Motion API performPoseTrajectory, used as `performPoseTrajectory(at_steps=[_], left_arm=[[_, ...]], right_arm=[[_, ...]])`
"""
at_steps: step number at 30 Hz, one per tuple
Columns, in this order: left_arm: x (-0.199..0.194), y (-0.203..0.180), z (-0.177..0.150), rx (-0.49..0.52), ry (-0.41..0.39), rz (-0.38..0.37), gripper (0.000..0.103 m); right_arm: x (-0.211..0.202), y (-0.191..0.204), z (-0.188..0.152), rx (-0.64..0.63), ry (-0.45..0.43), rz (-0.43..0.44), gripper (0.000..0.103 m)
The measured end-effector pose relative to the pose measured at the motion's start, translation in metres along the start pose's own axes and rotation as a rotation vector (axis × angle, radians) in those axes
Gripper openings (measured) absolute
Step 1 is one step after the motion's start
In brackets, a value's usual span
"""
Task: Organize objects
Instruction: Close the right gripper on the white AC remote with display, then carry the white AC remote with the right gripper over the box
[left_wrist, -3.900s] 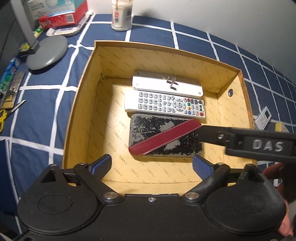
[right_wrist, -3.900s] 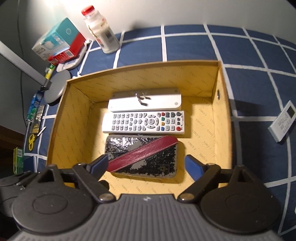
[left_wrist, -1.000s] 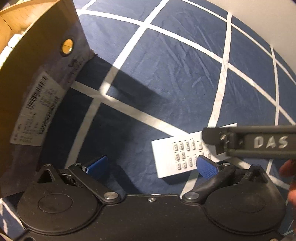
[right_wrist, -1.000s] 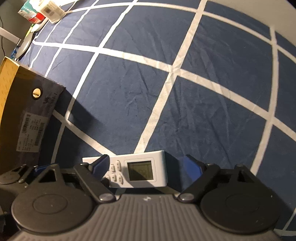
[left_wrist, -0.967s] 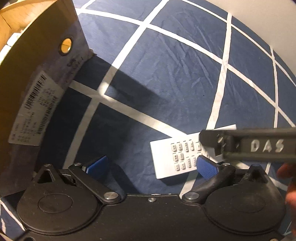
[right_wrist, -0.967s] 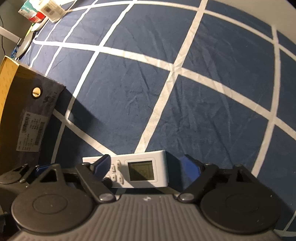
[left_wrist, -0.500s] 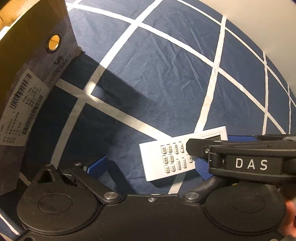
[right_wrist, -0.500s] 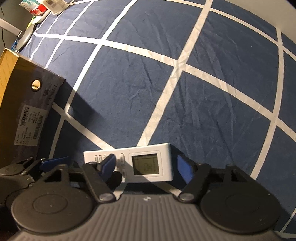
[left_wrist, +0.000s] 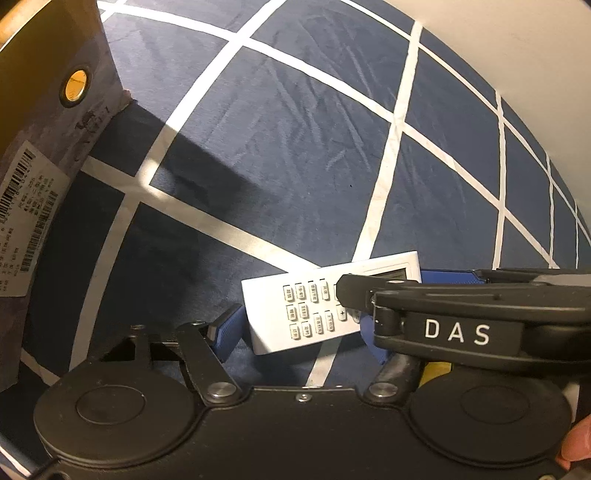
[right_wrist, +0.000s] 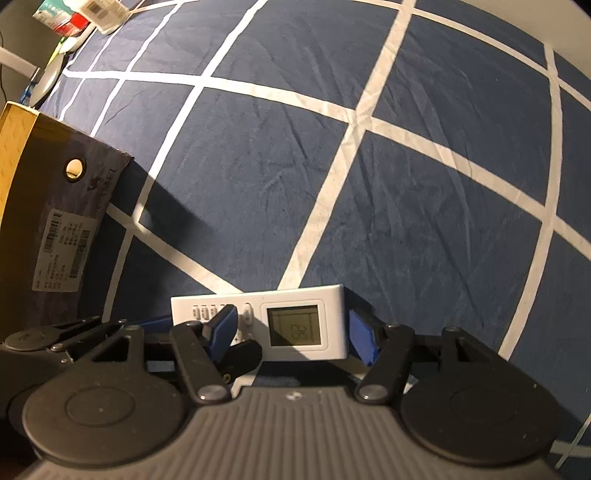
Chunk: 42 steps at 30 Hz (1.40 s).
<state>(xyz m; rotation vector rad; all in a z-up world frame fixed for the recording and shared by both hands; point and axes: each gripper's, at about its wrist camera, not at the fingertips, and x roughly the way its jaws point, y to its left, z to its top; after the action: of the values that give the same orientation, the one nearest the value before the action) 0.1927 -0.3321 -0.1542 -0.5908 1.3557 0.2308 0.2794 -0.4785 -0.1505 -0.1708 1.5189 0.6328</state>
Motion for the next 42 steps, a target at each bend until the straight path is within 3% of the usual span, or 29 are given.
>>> performPoseTrajectory(at_steps=[8, 18, 32, 42], left_arm=[[-0.003, -0.001, -0.005, 0.027, 0.022, -0.005, 0.066], [-0.033, -0.008, -0.014, 0.099, -0.026, 0.001, 0.066], [-0.101, 0.001, -0.051, 0.187, -0.134, 0.016, 0.066], [-0.141, 0.029, -0.061, 0.265, -0.155, 0.005, 0.066]], right_arm=[[0.0, -0.004, -0.01, 0.05, -0.015, -0.008, 0.064], [-0.024, 0.005, -0.027, 0.078, -0.085, -0.002, 0.064], [-0.076, 0.055, -0.074, 0.097, -0.226, 0.009, 0.064], [-0.096, 0.103, -0.098, 0.144, -0.287, 0.002, 0.064]])
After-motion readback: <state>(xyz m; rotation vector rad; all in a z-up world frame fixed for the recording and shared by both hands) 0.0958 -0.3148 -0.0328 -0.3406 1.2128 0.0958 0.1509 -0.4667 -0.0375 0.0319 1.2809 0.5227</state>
